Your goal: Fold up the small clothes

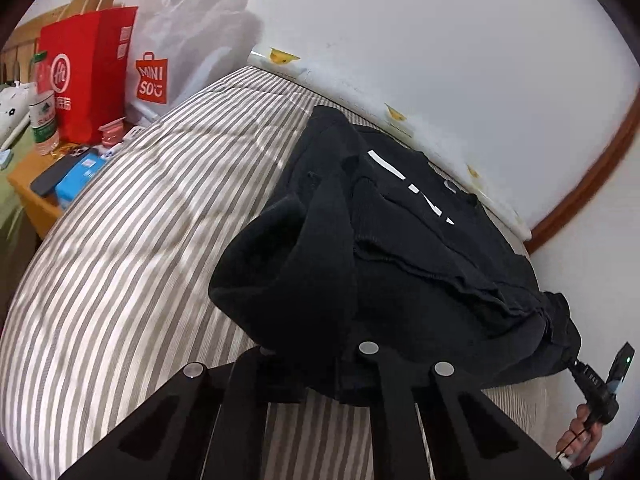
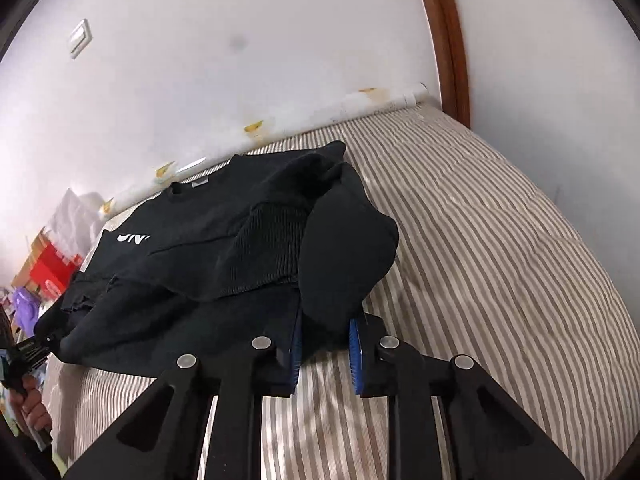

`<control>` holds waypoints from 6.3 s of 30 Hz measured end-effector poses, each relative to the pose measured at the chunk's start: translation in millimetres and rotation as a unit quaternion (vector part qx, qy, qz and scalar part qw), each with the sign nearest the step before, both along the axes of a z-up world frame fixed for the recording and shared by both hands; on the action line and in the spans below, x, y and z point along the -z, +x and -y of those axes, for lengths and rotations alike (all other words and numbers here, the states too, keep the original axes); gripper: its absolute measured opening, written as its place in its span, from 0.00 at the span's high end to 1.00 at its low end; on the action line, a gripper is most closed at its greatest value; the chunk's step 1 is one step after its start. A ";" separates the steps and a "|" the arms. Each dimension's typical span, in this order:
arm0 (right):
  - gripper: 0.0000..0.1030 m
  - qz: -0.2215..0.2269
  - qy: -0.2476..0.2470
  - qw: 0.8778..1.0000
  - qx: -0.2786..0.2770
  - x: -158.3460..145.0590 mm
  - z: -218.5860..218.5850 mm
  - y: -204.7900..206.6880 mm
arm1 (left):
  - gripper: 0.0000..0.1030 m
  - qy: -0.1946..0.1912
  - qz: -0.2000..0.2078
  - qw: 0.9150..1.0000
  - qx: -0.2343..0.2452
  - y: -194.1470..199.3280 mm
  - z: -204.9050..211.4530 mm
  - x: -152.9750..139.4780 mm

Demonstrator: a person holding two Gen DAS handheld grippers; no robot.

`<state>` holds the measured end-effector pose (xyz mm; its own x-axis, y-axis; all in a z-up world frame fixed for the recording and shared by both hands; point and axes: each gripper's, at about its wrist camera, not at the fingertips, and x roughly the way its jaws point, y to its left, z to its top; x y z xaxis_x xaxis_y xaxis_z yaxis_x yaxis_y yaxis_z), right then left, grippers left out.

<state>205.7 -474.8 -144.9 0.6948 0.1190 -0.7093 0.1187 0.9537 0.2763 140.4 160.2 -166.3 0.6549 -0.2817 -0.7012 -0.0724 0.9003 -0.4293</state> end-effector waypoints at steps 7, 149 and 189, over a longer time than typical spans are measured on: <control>0.81 -0.005 0.011 1.000 -0.006 0.1 6.9 -70.8 | 0.91 0.021 0.014 0.999 0.019 -74.5 3.8 -0.9; 0.75 -0.069 -0.119 0.990 -0.001 39.7 -37.9 175.0 | 0.50 0.206 0.063 0.975 0.056 156.7 79.4 -17.7; 0.44 0.013 -0.099 0.994 -0.049 -39.9 -124.0 26.4 | 0.40 0.144 0.102 0.983 0.055 86.1 51.4 -41.3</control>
<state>232.0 -350.8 -105.0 0.7055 0.0475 -0.7071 0.0170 0.9963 0.0839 226.5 108.7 -125.0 0.7669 -0.1677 -0.6194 0.0925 0.9840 -0.1520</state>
